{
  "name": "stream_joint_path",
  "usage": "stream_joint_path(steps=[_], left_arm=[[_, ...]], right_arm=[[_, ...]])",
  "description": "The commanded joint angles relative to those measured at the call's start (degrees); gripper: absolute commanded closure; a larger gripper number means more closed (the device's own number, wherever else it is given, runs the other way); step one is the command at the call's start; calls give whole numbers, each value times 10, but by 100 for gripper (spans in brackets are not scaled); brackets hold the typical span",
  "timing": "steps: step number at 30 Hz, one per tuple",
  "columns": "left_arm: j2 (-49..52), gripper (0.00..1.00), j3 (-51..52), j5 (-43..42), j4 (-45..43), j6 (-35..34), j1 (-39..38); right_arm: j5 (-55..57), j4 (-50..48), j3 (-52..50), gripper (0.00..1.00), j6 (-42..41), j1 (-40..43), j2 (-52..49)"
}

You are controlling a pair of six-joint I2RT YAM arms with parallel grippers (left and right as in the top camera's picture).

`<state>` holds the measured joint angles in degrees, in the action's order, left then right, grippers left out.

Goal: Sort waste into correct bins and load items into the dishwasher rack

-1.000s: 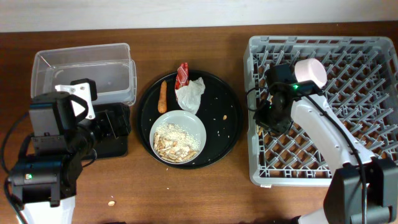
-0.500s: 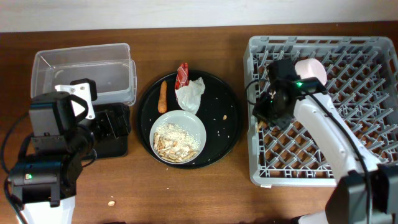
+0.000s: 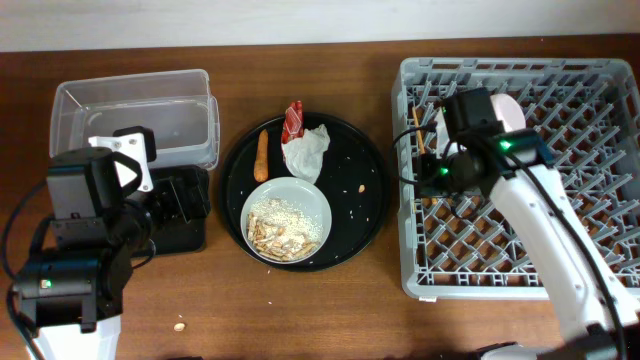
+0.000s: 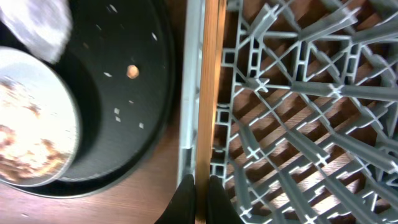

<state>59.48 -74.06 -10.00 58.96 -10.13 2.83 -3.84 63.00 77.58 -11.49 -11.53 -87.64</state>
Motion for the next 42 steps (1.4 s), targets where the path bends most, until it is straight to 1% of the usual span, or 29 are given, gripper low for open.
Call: stream_joint_path(steps=[1,2,3,4,5,8,11,13,15,16,17,18,20,21,24,25,26,27,28,29,30,31,32,35,37,38,40,41,42], left_arm=[[1,1,-5,4,-1,3,3],[1,1,-5,4,-1,3,3],[1,1,-5,4,-1,3,3],[1,1,-5,4,-1,3,3],[1,1,-5,4,-1,3,3],[1,1,-5,4,-1,3,3],[1,1,-5,4,-1,3,3],[1,1,-5,4,-1,3,3],[1,1,-5,4,-1,3,3],[1,1,-5,4,-1,3,3],[1,1,-5,4,-1,3,3],[1,1,-5,4,-1,3,3],[1,1,-5,4,-1,3,3],[1,1,-5,4,-1,3,3],[1,0,-5,4,-1,3,3],[1,1,-5,4,-1,3,3],[1,1,-5,4,-1,3,3],[1,1,-5,4,-1,3,3],[1,1,-5,4,-1,3,3],[1,1,-5,4,-1,3,3],[1,1,-5,4,-1,3,3],[1,1,-5,4,-1,3,3],[1,1,-5,4,-1,3,3],[1,1,-5,4,-1,3,3],[1,1,-5,4,-1,3,3],[1,1,-5,4,-1,3,3],[1,1,-5,4,-1,3,3],[1,1,-5,4,-1,3,3],[1,0,-5,4,-1,3,3]], right_arm=[[13,3,4,96,35,3,-50],[13,1,4,94,35,3,-59],[13,-7,5,70,35,3,-60],[13,-7,12,55,35,3,-50],[13,-9,20,48,35,2,-33],[-21,-34,30,46,20,-9,21],[-84,-83,29,53,0,-72,24],[-35,-171,29,53,-37,-148,-8],[33,-264,29,53,-62,-184,-64],[34,-313,29,53,-62,-189,-98],[35,-364,29,52,-62,-189,-143],[34,-389,29,49,-62,-188,-166],[32,-470,29,38,-62,-184,-248],[32,-493,29,37,-62,-184,-272],[31,-547,29,27,-81,-183,-353],[30,-549,29,28,-84,-184,-365],[30,-547,29,35,-88,-184,-372],[31,-540,29,52,-88,-184,-373],[31,-530,29,57,-88,-183,-373],[31,-519,29,57,-88,-183,-373],[30,-503,29,51,-88,-183,-372],[30,-479,29,42,-87,-183,-362],[25,-457,30,37,-85,-184,-344],[-2,-400,31,29,-67,-184,-238],[-5,-351,31,23,-37,-185,-120],[-4,-329,31,20,-37,-184,-78],[-4,-281,31,20,-13,-185,5],[-4,-260,31,16,8,-190,58],[-5,-247,31,6,6,-193,104]])
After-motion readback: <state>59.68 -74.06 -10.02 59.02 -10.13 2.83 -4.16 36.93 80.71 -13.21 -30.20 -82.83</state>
